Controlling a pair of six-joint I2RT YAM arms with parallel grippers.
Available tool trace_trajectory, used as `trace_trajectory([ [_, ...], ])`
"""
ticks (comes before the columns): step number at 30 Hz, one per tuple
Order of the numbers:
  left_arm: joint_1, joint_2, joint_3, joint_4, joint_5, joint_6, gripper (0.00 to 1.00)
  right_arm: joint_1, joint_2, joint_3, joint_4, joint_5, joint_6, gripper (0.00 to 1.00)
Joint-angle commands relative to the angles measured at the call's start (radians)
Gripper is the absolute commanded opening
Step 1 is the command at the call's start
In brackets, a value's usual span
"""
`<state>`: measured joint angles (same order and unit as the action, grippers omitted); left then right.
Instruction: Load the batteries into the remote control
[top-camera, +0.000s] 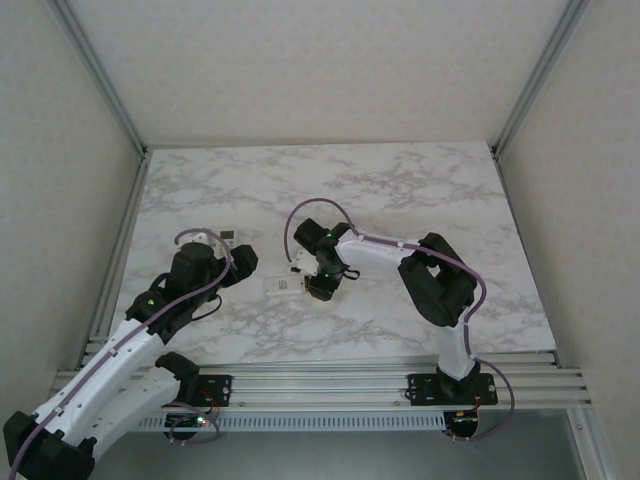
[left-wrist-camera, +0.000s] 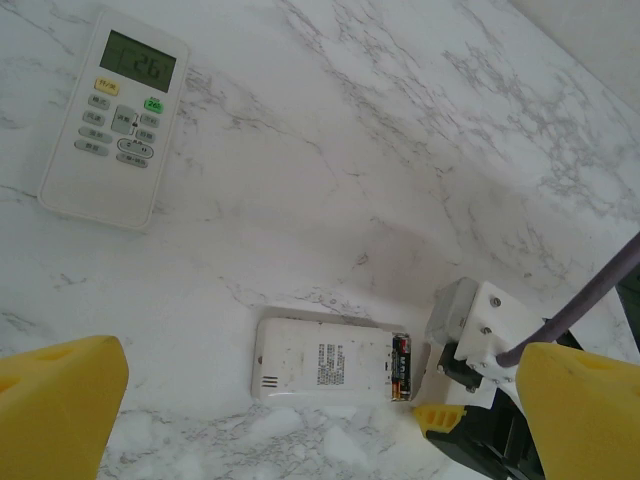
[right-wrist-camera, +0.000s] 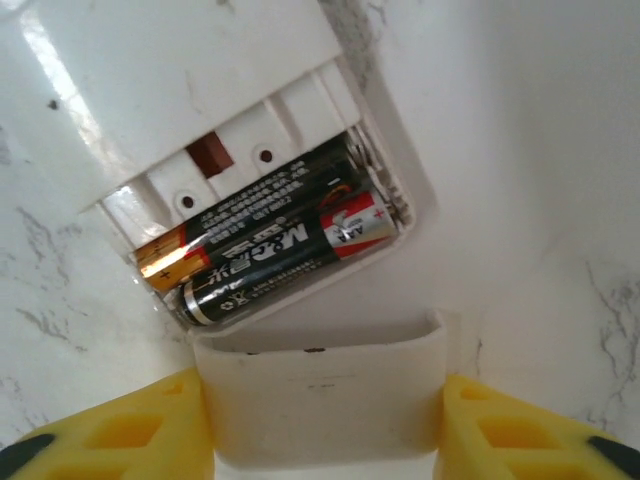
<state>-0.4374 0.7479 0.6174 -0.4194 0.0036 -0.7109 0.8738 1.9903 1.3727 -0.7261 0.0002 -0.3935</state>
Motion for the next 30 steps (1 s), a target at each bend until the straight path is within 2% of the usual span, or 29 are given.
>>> trace_trajectory([
  [1,0.001,0.0,-0.004,0.009,-0.007,-0.004,0.99,0.018,-0.03,-0.012,-0.044,-0.041,-0.091,0.46],
  [7,0.002,-0.012,-0.01,0.009,-0.012,-0.008,1.0,0.018,-0.121,0.02,-0.038,-0.002,-0.213,0.46],
  [10,0.002,-0.017,-0.014,0.006,-0.013,-0.008,1.0,0.018,-0.137,0.031,-0.023,-0.026,-0.257,0.47],
  [20,0.002,-0.015,-0.019,0.008,-0.024,-0.007,1.0,0.028,-0.034,0.109,-0.018,-0.149,-0.309,0.51],
  [30,0.001,-0.016,-0.023,0.004,-0.033,-0.005,1.0,0.027,0.045,0.125,-0.026,-0.147,-0.347,0.52],
])
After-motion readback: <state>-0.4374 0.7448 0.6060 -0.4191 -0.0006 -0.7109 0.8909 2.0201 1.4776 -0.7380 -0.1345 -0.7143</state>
